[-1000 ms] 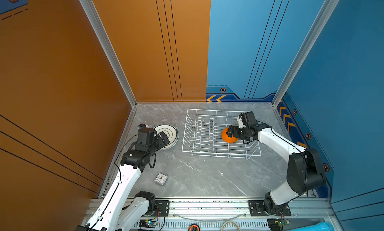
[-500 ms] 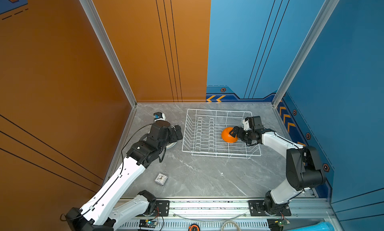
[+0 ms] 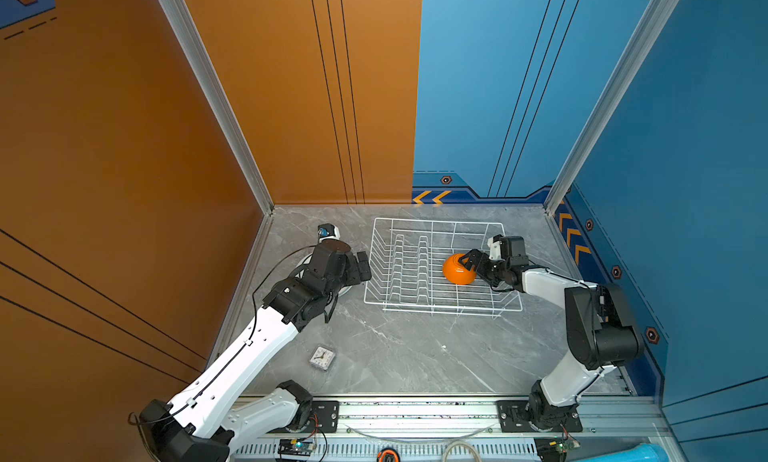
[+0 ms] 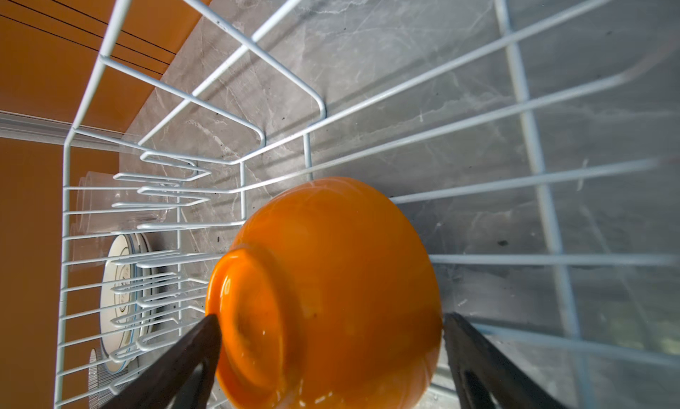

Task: Unload the mixed dishes from the dish rack
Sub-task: 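Lift the orange bowl with the right gripper while left moves toward the rack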

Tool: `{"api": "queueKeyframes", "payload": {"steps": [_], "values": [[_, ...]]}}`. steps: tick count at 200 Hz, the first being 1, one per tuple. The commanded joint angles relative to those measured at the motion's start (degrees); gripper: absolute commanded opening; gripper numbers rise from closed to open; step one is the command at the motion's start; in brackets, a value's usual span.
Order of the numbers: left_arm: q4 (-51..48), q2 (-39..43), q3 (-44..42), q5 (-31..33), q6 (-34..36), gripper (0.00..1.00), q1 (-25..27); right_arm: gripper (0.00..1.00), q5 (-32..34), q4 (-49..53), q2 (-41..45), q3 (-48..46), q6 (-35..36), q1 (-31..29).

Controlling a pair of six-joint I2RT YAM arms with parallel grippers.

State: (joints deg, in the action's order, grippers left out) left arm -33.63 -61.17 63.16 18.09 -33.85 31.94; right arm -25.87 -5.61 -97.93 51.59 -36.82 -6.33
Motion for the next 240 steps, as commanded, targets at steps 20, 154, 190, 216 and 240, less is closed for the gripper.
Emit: {"api": "queueKeyframes", "payload": {"steps": [20, 154, 190, 216, 240], "values": [[0.4, -0.9, 1.7, 0.1, 0.9, 0.98, 0.4, 0.94, 0.2, -6.9, -5.0, -1.3, -3.3, 0.3], [1.0, -1.2, 2.0, -1.0, 1.0, 0.98, 0.5, 1.00, 11.0, 24.9, -4.8, 12.7, 10.7, -6.2], [1.4, -0.7, 1.4, -0.9, 1.4, 0.98, 0.5, 1.00, 7.4, 23.5, -7.8, 14.1, 10.2, -5.8], [1.4, 0.4, 1.0, -0.7, 1.6, 0.98, 0.4, 1.00, 5.8, 20.8, -9.9, 14.4, 9.1, -5.4], [1.4, 1.1, 0.6, -0.2, 1.5, 0.98, 0.3, 1.00, 2.7, 15.9, -10.5, 13.3, 7.7, -5.3]]}}
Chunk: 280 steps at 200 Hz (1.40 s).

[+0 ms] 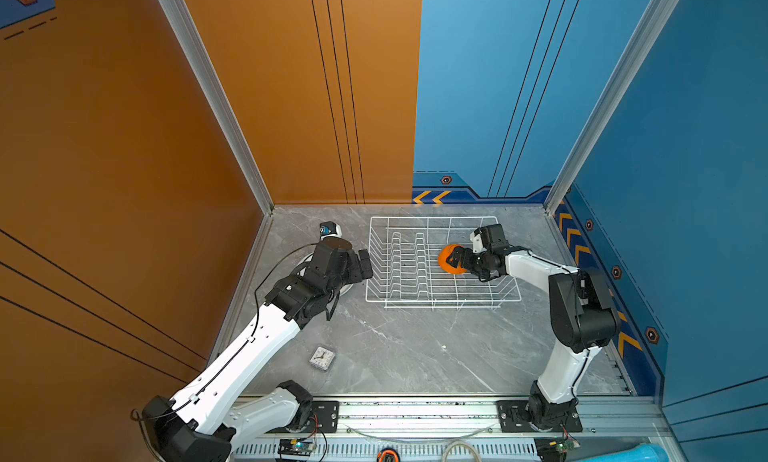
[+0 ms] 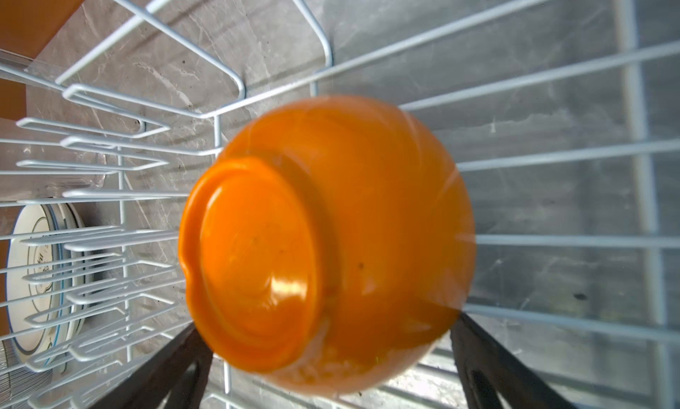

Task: Unload the mixed dishes from the dish rack
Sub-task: 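Lift the orange bowl with the right gripper while left moves toward the rack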

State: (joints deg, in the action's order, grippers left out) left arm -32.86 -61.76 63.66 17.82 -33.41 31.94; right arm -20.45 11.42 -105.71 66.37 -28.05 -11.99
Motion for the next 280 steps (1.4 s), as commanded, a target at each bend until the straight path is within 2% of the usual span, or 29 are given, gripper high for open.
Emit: {"api": "queueKeyframes", "payload": {"steps": [1, 83, 115, 147, 171, 202, 280], "values": [[0.6, 1.8, 0.0, 0.1, 1.1, 0.98, 0.2, 1.00, -2.9, -1.3, -2.7, -1.5, -1.1, 0.3], [0.6, 1.0, -0.4, -0.8, 0.5, 0.98, 0.1, 1.00, -5.2, -16.8, 0.9, -6.4, -5.2, 1.4], [0.6, 0.8, -0.5, -1.3, 0.4, 0.98, 0.1, 1.00, -7.5, -22.6, -0.9, -6.7, -9.3, 2.2], [0.6, 0.3, 0.0, -1.4, 0.7, 0.98, 0.2, 0.98, -6.7, -26.5, -0.1, -8.2, -11.1, 2.3], [0.7, -0.7, 1.0, -1.7, 1.0, 0.98, 0.7, 0.98, -6.6, -23.2, 0.9, -6.7, -9.3, 2.4], [1.3, -2.3, 2.1, -2.3, 1.3, 0.98, 1.3, 0.98, -4.1, -10.6, -1.7, -0.3, -5.4, 3.1], [2.3, -3.2, 2.2, -3.0, 1.6, 0.98, 1.6, 0.98, -2.2, -3.5, -7.2, 5.7, -3.1, 2.0]]}}
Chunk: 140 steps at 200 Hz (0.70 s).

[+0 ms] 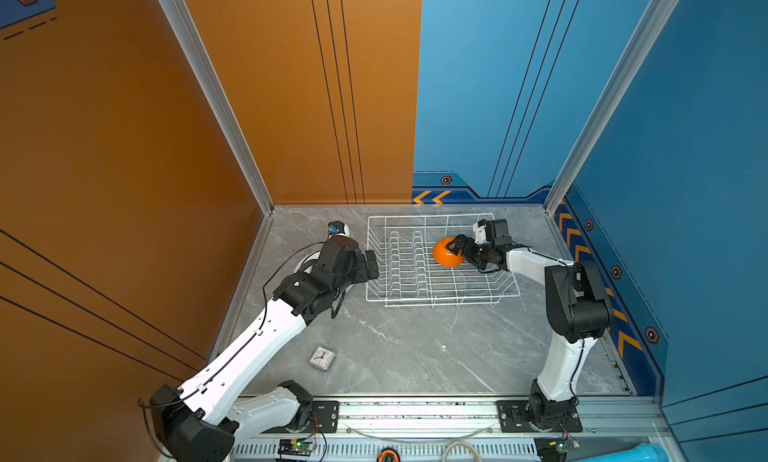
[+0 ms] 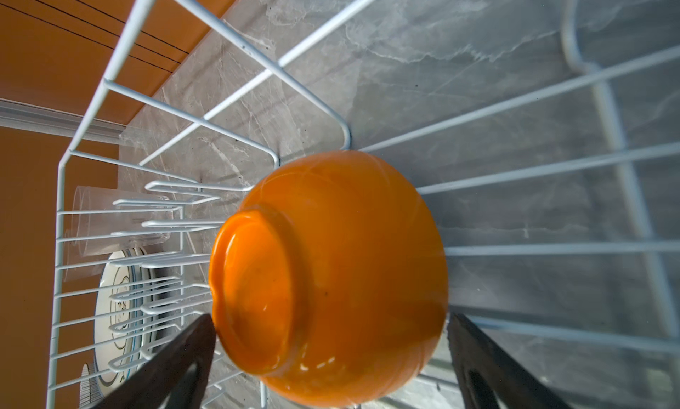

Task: Unload the mixed dishes from the dish rack
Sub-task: 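Lift the orange bowl with the right gripper while left moves toward the rack, then raise the orange bowl above the rack with the right gripper toward the left gripper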

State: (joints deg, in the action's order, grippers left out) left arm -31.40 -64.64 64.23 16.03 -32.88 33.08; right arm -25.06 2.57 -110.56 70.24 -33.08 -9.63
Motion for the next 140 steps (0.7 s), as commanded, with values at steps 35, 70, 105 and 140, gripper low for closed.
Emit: {"api": "queueKeyframes", "payload": {"steps": [35, 70, 105, 140], "values": [[0.8, -0.3, 1.3, -1.0, 1.2, 0.98, 0.4, 0.98, -1.8, -0.7, -3.6, 1.2, -0.3, -0.3], [0.9, -0.1, 1.0, -1.3, 1.1, 0.98, 0.5, 0.97, -3.1, -8.8, -3.7, -0.9, -3.8, -0.2], [0.9, 0.2, 0.6, -1.1, 1.1, 0.98, 0.5, 0.95, -4.4, -15.8, -3.5, -1.9, -6.2, -0.1], [0.9, 0.5, 0.1, -1.5, 1.1, 0.98, 0.4, 0.92, -5.0, -17.5, -4.4, -0.7, -7.5, -0.2]]}}
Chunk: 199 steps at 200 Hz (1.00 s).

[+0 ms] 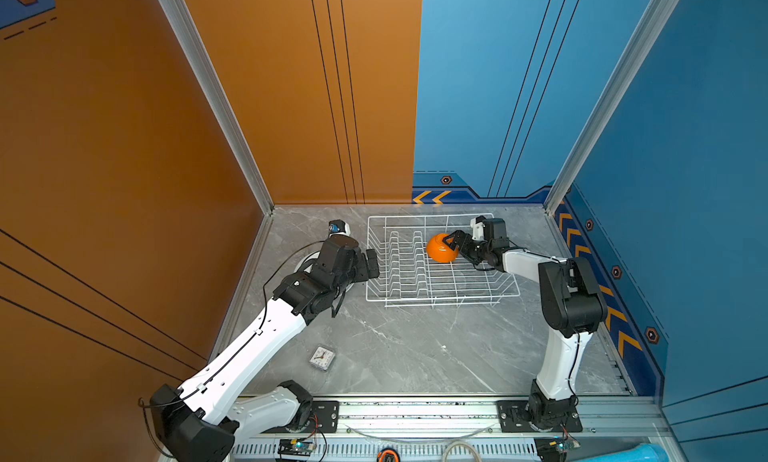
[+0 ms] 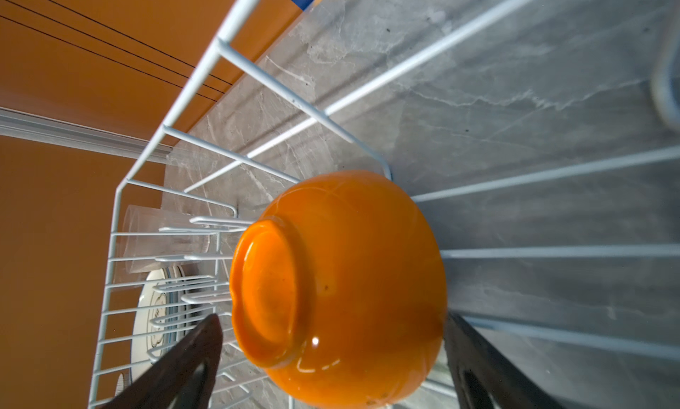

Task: Unload the mixed dishes from the dish rack
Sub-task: 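Raise the orange bowl above the rack with the right gripper toward the left gripper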

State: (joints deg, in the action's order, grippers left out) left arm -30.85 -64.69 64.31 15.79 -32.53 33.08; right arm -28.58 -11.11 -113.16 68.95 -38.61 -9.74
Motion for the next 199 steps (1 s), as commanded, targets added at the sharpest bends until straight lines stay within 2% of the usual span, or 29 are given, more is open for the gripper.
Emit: {"api": "queueKeyframes", "payload": {"steps": [1, 33, 81, 150, 199], "values": [[0.3, 0.5, 0.0, -1.3, 0.8, 0.98, 0.4, 0.92, -1.5, -3.7, -1.8, 0.6, -2.0, -0.1], [0.3, 1.3, -0.6, -1.2, 0.6, 0.98, 0.2, 0.90, -0.9, 1.2, -3.3, 3.1, -0.6, -0.2], [0.4, 1.6, -1.0, -1.2, 0.2, 0.98, 0.0, 0.92, 0.9, 12.7, -5.3, 8.3, 5.5, -0.5], [1.1, 0.5, -1.5, -2.6, -0.2, 0.98, -0.3, 0.93, -4.3, 20.1, -11.8, 16.7, 10.6, -1.3], [1.1, 0.6, -1.9, -2.9, -0.4, 0.98, -0.7, 0.93, -10.8, 13.1, -11.8, 16.6, 7.6, -2.3]]}}
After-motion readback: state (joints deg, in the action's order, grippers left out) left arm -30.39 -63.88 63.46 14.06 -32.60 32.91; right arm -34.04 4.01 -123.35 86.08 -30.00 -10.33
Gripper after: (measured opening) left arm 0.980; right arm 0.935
